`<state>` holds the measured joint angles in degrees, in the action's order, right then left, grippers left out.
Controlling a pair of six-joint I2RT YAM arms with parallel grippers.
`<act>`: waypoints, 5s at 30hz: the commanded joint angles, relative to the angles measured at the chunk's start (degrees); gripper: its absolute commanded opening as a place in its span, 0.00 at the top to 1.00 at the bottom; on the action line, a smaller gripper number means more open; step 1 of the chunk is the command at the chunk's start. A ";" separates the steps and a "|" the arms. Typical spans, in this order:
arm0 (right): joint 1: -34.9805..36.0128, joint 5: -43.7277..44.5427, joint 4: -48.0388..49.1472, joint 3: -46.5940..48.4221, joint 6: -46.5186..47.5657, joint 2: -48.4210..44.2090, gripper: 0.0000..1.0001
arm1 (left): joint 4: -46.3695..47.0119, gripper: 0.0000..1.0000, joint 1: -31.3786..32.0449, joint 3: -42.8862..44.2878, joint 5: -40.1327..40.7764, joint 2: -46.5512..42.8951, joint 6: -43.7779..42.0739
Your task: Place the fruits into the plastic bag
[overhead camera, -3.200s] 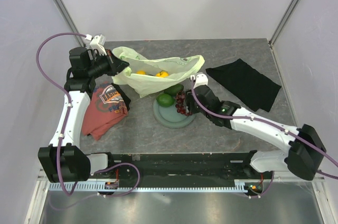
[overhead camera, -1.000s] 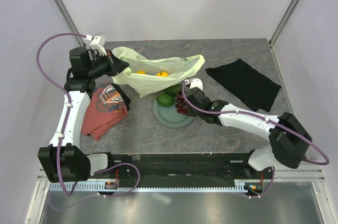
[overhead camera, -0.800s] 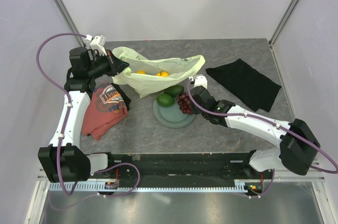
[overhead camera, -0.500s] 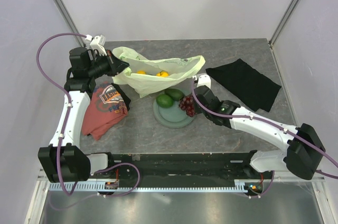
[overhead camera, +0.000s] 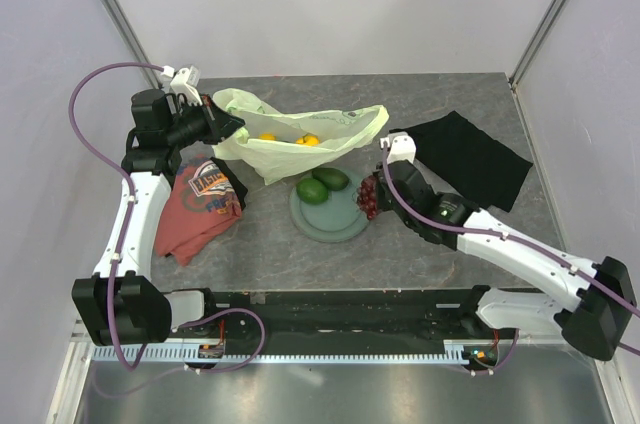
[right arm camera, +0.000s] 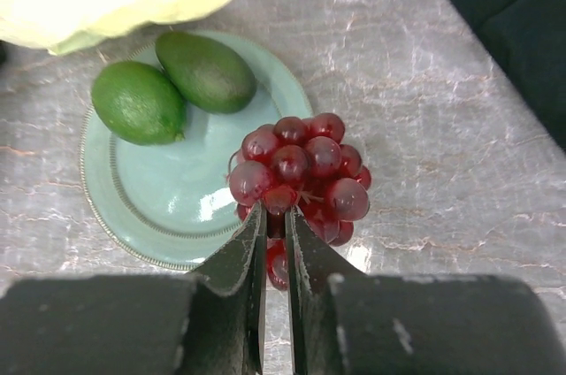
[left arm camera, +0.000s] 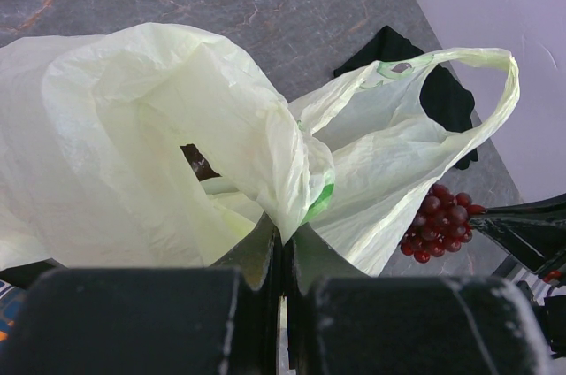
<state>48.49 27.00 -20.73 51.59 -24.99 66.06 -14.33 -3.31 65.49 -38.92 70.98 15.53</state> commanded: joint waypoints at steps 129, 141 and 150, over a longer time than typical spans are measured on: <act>-0.50 -27.36 15.46 51.68 -0.06 52.33 0.73 | 0.09 0.98 -0.56 0.42 0.86 -0.76 -1.73; -0.50 -27.36 15.63 50.36 0.47 50.83 0.36 | 0.18 0.98 -0.73 0.51 0.68 -0.67 -1.73; -0.41 -29.28 18.78 45.55 1.17 46.54 0.35 | 0.18 0.98 -0.64 0.42 0.86 -0.67 -1.64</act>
<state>48.03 -1.17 -6.83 100.82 -25.02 118.78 -14.63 -3.68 65.49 -37.63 70.98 15.46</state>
